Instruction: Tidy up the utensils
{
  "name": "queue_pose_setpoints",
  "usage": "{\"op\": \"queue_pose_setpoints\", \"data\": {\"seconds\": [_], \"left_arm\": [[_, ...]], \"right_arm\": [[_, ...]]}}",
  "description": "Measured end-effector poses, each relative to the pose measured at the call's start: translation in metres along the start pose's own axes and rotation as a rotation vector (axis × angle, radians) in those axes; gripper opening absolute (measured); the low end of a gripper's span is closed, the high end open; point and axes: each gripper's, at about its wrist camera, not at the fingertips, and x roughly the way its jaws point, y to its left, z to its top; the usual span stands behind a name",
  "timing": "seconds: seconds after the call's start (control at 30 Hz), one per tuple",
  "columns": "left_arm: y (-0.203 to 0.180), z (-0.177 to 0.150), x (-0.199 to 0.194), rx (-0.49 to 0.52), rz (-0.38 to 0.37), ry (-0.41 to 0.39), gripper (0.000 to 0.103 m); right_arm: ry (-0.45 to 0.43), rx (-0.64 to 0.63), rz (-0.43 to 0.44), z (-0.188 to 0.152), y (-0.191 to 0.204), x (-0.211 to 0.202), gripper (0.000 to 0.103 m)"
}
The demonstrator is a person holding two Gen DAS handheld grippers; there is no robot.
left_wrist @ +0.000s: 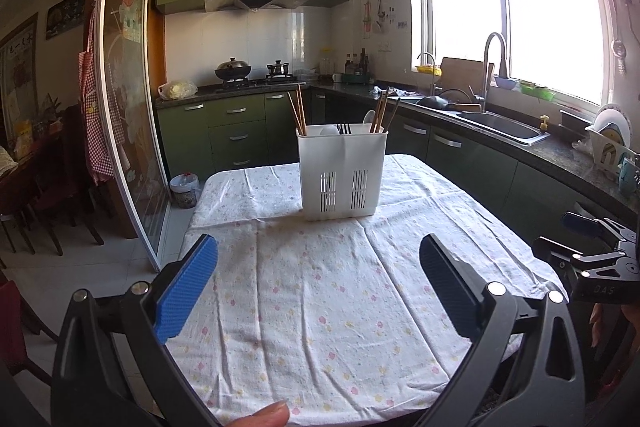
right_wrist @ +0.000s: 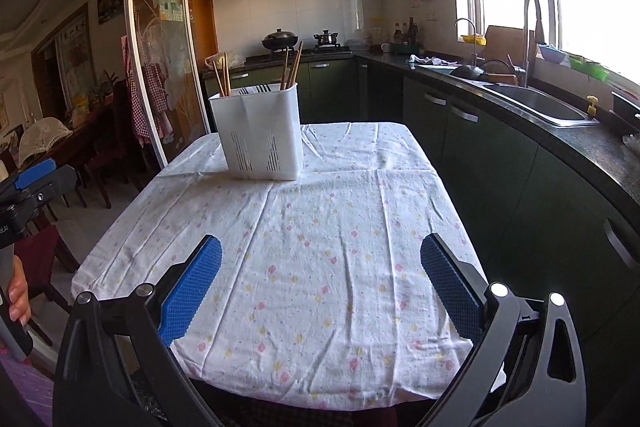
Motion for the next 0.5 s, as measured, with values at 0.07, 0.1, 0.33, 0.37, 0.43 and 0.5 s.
{"op": "queue_pose_setpoints", "data": {"seconds": [0.07,0.1,0.33,0.37,0.43,0.5], "left_arm": [[0.000,0.000,0.001,-0.003,0.003,0.000,0.096],[0.000,0.000,0.001,-0.005,0.003,0.001,0.096],[0.003,-0.002,0.001,-0.018,0.007,0.005,0.096],[0.004,-0.001,0.001,-0.022,0.005,0.006,0.096],[0.006,-0.002,0.002,-0.039,-0.003,0.009,0.096],[0.009,-0.002,0.003,-0.052,-0.006,0.011,0.096]], "right_arm": [[0.000,0.004,0.007,0.002,0.000,0.001,0.098],[0.000,0.003,0.008,0.003,0.001,0.001,0.098],[0.004,-0.011,0.025,0.006,0.007,0.002,0.098],[0.003,-0.013,0.027,0.006,0.008,0.002,0.098],[0.003,-0.018,0.029,0.006,0.010,0.003,0.098],[0.006,-0.019,0.029,0.006,0.011,0.004,0.098]]}}
